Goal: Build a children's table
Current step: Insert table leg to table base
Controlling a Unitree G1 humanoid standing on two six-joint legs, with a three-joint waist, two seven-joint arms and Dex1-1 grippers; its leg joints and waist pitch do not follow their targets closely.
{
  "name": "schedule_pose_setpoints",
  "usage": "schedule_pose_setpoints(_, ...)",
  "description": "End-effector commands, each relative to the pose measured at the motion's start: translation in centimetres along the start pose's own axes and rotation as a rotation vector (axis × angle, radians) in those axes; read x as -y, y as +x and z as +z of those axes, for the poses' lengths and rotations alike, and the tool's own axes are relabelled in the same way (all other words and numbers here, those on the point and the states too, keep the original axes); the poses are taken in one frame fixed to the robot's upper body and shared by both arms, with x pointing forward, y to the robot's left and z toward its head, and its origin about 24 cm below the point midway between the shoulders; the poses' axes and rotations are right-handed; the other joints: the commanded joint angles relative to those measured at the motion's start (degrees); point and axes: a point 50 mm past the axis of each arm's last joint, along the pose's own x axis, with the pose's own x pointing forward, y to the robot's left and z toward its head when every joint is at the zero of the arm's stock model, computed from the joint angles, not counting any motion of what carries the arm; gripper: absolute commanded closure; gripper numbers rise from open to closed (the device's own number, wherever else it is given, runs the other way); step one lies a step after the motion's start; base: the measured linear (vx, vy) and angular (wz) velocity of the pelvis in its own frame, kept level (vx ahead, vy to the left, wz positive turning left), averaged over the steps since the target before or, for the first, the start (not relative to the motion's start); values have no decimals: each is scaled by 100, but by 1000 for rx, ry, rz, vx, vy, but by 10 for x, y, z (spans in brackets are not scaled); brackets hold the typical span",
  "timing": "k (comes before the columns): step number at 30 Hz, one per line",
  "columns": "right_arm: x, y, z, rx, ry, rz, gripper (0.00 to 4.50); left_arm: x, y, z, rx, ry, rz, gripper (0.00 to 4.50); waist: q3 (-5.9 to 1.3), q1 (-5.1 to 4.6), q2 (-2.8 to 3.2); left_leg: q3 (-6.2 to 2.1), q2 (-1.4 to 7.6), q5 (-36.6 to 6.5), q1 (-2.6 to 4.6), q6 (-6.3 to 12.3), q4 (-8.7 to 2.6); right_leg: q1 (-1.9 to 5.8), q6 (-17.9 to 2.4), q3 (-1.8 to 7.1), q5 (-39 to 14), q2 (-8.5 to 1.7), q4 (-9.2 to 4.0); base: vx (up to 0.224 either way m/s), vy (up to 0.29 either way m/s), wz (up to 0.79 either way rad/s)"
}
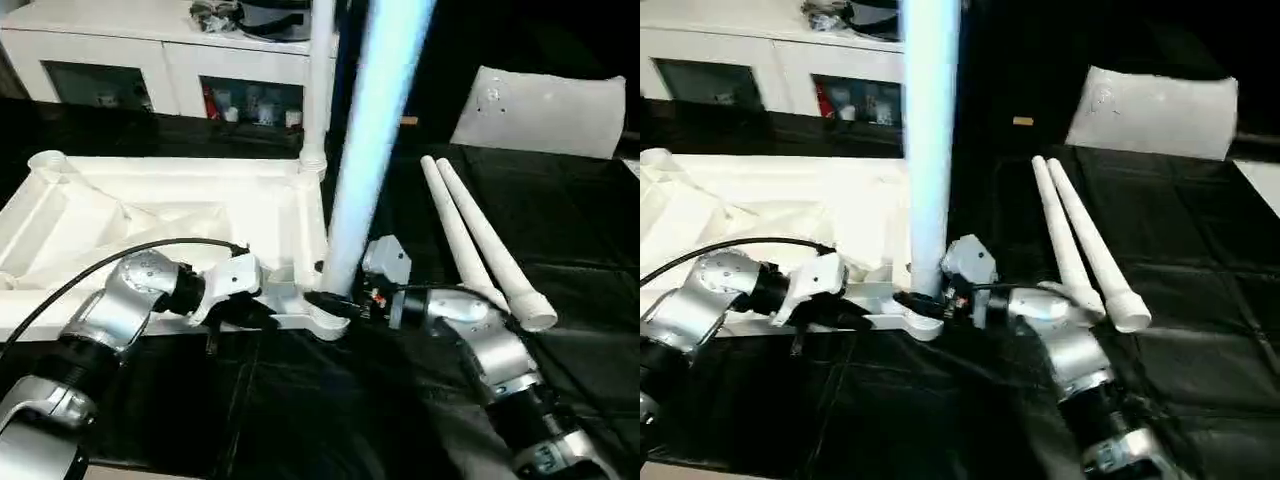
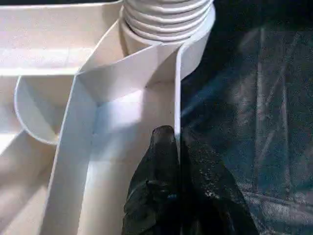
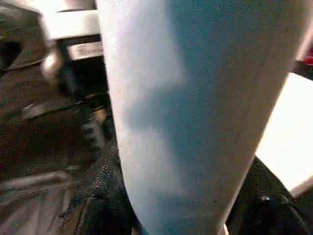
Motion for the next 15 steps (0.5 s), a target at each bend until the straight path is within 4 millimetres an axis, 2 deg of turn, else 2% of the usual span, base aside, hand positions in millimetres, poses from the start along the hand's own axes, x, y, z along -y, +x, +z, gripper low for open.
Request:
schedule_pose_setpoints(1, -6, 2, -41, -155, 130, -112, 260, -6, -10, 13, 74, -53, 198, 450, -181, 4, 65, -150, 329, -1885, 16, -208, -495, 76, -1150, 250, -1705, -489, -540, 0, 0, 0)
schedule_pose_setpoints(2, -1, 5, -40, -141, 149, -196, 260, 0, -7, 17, 104, -89, 226, 450, -202, -29, 61, -166, 367, -1804, -13, -273, -511, 110, -1200, 252, -1582, -526, -483, 0, 0, 0)
schedule_pose_setpoints(3, 4, 6, -39, -130, 166, -261, 260, 6, -4, 20, 122, -116, 243, 450, -162, -93, 58, -180, 331, -1803, -67, -263, -547, 99, -1130, 210, -1829, -483, -515, 0, 0, 0)
schedule_pose_setpoints(5, 12, 12, -37, -120, 206, -374, 260, 19, 8, 26, 137, -151, 270, 450, -195, -130, 60, -178, 327, -1701, -50, -258, -514, 92, -1109, 216, -1762, -472, -512, -7, 4, -9)
schedule_pose_setpoints(7, 14, 13, -36, -118, 213, -392, 260, 21, 10, 28, 140, -157, 272, 450, -227, -122, 65, -118, 304, -1359, -9, -137, -441, 60, -1218, 245, -998, -430, -510, 0, 0, 0)
schedule_pose_setpoints(8, 16, 15, -36, -115, 220, -420, 260, 24, 14, 30, 149, -168, 273, 450, -252, -128, 43, -101, 298, -1223, -14, -99, -419, 79, -1264, 248, -678, -416, -480, 0, 0, 0)
schedule_pose_setpoints(9, 22, 20, -34, -106, 260, -494, 260, 30, 24, 39, 167, -191, 289, 450, -267, -128, 34, -83, 295, -892, -43, -32, -400, 108, -1342, 244, -66, -404, -420, 0, 0, 0)
schedule_pose_setpoints(10, 24, 22, -34, -103, 279, -528, 260, 33, 28, 43, 173, -203, 299, 450, -268, -111, 12, -66, 270, -692, -36, 28, -370, 112, -1376, 227, 288, -380, -411, 0, 0, 0)
schedule_pose_setpoints(12, 25, 30, -32, -101, 306, -557, 260, 38, 38, 51, 183, -228, 312, 450, -262, -96, -21, -61, 266, -552, -54, 117, -362, 140, -1391, 220, 460, -386, -399, 0, 0, 0)
schedule_pose_setpoints(15, 23, 38, -28, -89, 319, -560, 260, 39, 44, 52, 144, -240, 349, 450, -252, -87, 19, -65, 290, -776, -24, 72, -381, 111, -1327, 220, 149, -383, -414, 0, 0, 0)
